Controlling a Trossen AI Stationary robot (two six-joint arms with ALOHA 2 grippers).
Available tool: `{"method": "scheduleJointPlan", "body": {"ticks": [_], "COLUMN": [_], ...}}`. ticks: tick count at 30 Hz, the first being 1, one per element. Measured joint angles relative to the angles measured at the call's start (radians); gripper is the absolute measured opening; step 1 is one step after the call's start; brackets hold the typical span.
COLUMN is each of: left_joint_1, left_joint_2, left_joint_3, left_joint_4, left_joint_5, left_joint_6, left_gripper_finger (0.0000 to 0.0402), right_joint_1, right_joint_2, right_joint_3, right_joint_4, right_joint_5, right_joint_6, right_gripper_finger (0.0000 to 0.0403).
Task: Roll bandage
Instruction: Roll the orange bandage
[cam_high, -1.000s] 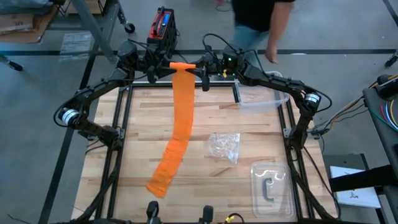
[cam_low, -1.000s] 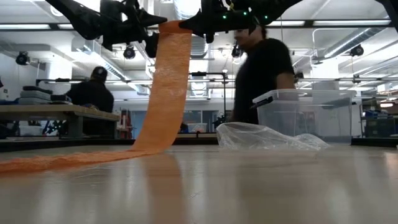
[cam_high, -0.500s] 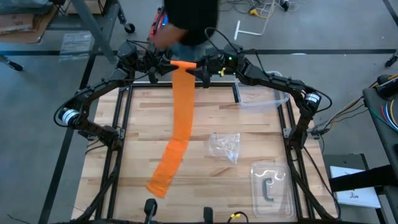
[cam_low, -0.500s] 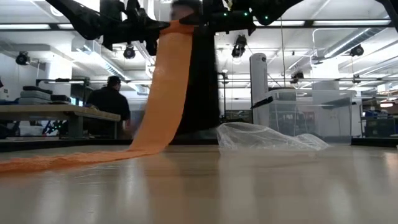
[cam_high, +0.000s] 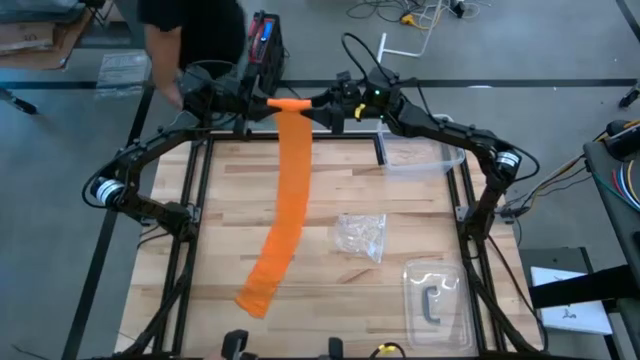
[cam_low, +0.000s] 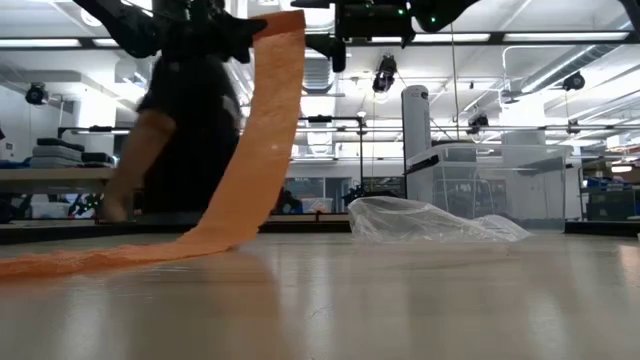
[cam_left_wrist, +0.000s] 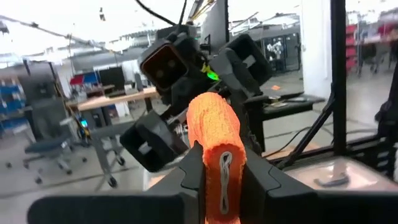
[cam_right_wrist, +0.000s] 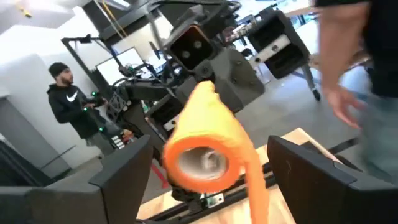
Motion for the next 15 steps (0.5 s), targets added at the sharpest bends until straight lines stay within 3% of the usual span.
{"method": "scheduleJointPlan", "body": {"ticks": [9, 15], "left_joint_1": [0.002, 0.011], "left_joint_2": [0.0, 0.0], "left_joint_3": [0.0, 0.0], "left_joint_4": [-0.027, -0.039], "left_joint_5": [0.013, 0.133], "left_joint_6": [0.08, 0.076], "left_gripper_finger": [0.0047, 0.0047], "right_joint_1": [0.007, 0.017], "right_joint_2": [0.001, 0.001], "right_joint_3": [0.0, 0.0], "right_joint_4": [0.021, 0.023], "right_joint_5": [0.009, 0.036], "right_joint_6": [0.024, 0.066], "right_gripper_finger": [0.0275, 0.0264]}}
